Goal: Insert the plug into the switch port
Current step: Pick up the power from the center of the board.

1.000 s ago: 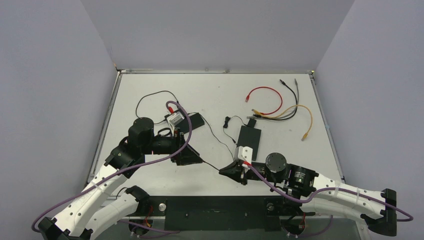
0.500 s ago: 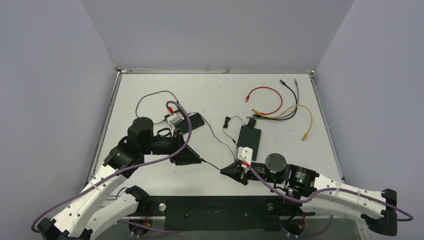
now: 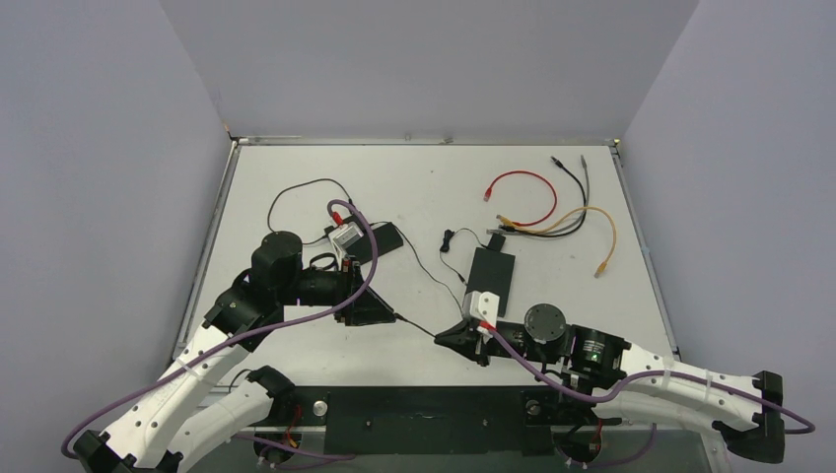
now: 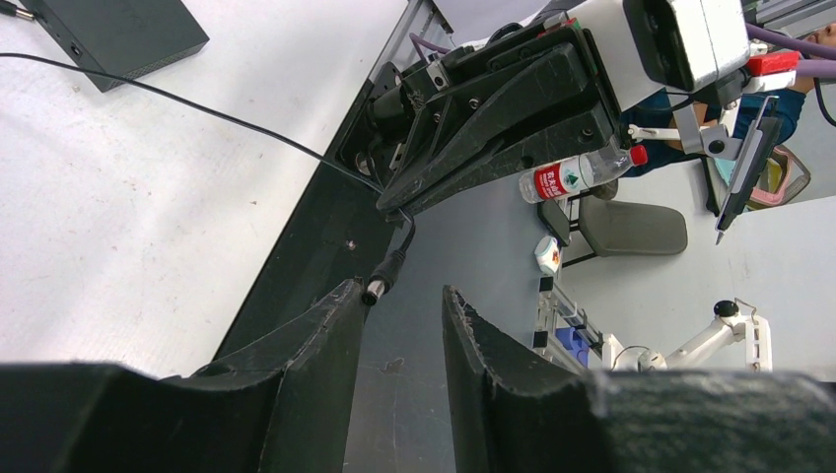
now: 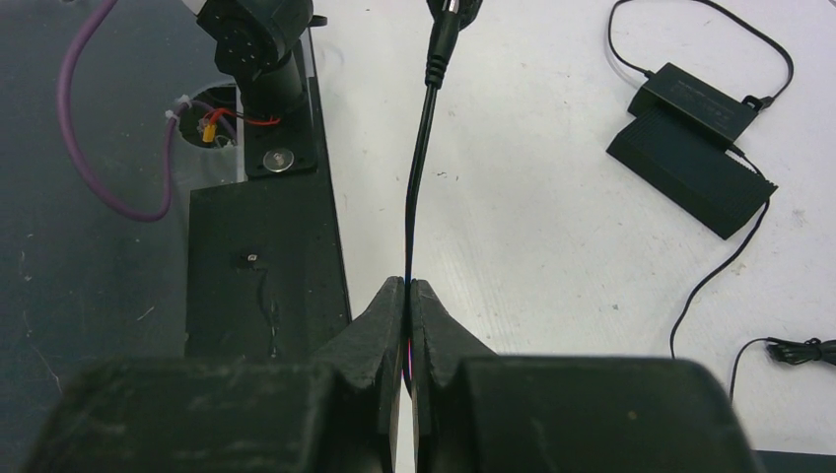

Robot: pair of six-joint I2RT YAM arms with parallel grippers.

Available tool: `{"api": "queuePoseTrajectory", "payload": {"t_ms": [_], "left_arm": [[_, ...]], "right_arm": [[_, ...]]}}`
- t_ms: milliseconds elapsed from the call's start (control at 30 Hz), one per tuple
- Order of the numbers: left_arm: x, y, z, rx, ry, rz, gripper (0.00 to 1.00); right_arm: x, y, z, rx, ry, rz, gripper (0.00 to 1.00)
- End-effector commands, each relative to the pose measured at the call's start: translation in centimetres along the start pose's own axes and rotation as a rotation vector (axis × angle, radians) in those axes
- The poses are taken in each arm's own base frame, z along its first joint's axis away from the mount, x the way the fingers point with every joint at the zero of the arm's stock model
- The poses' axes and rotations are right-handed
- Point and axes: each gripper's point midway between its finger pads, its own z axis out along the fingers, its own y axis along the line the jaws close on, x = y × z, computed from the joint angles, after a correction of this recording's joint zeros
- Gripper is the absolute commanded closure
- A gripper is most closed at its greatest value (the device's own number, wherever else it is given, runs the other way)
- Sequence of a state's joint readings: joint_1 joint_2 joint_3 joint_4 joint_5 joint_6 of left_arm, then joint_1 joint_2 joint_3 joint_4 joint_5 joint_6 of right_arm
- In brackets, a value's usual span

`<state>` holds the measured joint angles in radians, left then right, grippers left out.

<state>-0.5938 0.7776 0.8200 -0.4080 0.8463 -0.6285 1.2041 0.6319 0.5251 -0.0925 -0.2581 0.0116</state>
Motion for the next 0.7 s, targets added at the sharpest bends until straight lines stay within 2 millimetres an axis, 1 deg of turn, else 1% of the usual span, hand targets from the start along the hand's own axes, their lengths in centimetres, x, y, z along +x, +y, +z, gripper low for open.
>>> {"api": "queuePoseTrajectory", "payload": {"t_ms": [0, 133, 300, 467, 667], "left_arm": [[-1.09, -1.82, -0.56, 0.043, -0.026, 0.047, 0.68], [-1.06, -1.82, -0.55, 0.044, -0.025, 0.045, 0.69], [-1.03, -1.92, -0.59, 0.048, -0.023, 0.047, 0.73], [-0.93, -1.78, -0.52, 0.048, -0.019, 0.045, 0.79], [-0.72, -1.59, -0.47, 0.046, -0.014, 0.041, 0.8]], "right_arm": [[-1.6, 0.56, 0.11, -0.023, -0.035, -0.013, 1.0], [-1.42, 0.53, 0.23, -0.019, -0.028, -0.013, 1.0], [-1.85, 0.31, 0.01, -0.003, -0.046, -0.016, 1.0], [-2.01, 0.05, -0.05, 0.012, -0.055, -0.017, 1.0], [-2.35, 0.0, -0.17, 0.015, -0.069, -0.018, 1.0]]}}
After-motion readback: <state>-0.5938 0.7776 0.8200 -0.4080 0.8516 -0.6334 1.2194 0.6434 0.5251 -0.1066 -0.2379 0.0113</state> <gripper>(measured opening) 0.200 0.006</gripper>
